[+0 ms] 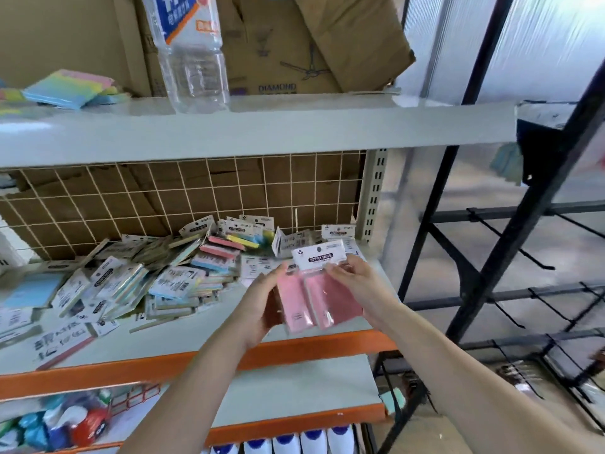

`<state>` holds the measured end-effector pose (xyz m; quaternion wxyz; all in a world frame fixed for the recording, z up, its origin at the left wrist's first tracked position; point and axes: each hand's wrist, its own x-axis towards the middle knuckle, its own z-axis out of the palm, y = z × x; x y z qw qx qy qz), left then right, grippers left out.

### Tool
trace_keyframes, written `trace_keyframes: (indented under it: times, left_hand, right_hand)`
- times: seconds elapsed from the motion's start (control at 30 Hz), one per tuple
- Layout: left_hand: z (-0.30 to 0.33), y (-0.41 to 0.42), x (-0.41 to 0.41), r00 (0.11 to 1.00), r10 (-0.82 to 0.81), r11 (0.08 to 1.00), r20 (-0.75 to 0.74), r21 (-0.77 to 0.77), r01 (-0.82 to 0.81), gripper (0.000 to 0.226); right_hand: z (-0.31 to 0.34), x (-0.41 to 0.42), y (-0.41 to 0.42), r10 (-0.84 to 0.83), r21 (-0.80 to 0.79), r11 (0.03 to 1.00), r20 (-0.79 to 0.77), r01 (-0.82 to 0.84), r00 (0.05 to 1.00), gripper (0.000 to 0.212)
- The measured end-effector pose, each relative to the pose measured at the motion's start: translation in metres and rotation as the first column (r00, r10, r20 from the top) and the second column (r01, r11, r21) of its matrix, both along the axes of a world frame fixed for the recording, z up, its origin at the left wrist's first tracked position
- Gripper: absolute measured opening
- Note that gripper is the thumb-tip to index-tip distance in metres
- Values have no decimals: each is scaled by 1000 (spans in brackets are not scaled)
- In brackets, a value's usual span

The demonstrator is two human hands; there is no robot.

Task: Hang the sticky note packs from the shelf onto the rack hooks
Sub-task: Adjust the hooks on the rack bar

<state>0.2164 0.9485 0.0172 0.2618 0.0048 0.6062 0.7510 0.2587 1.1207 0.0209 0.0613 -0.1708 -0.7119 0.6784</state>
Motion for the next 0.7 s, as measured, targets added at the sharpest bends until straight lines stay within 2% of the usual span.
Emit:
trace_keyframes:
  times: [0.03, 0.1, 0.23, 0.3, 0.37, 0.47, 0.7]
  left_hand:
    - [5, 7, 3, 999, -34, 996, -31, -88, 31, 32]
    - [12, 21, 12, 988, -32, 983, -150, -184, 4, 36]
    - [19, 47, 35, 962, 121, 970, -246, -178, -167, 47]
    - [24, 59, 50, 939, 181, 962, -291, -144, -230, 36]
    - [29, 71, 68, 905, 176, 963, -387, -125, -240, 20]
    - [41, 94, 97, 848, 150, 955, -509, -148, -258, 8]
    - [73, 174, 166, 757, 66, 966, -650, -149, -212, 22]
  right_hand:
    - [4, 7, 5, 13, 25, 1000, -19, -12, 1000, 28]
    - [13, 23, 16, 28, 68, 997, -62, -23, 998, 28]
    - [29, 57, 47, 53, 86, 996, -173, -39, 983, 13]
    - [36, 76, 61, 68, 112, 993, -213, -44, 975, 12]
    - [43, 97, 77, 55, 124, 992, -239, -25, 969, 9]
    - [52, 129, 103, 9, 200, 979, -275, 49, 961, 6]
    - [69, 202, 178, -175, 195, 939, -438, 283, 882, 13]
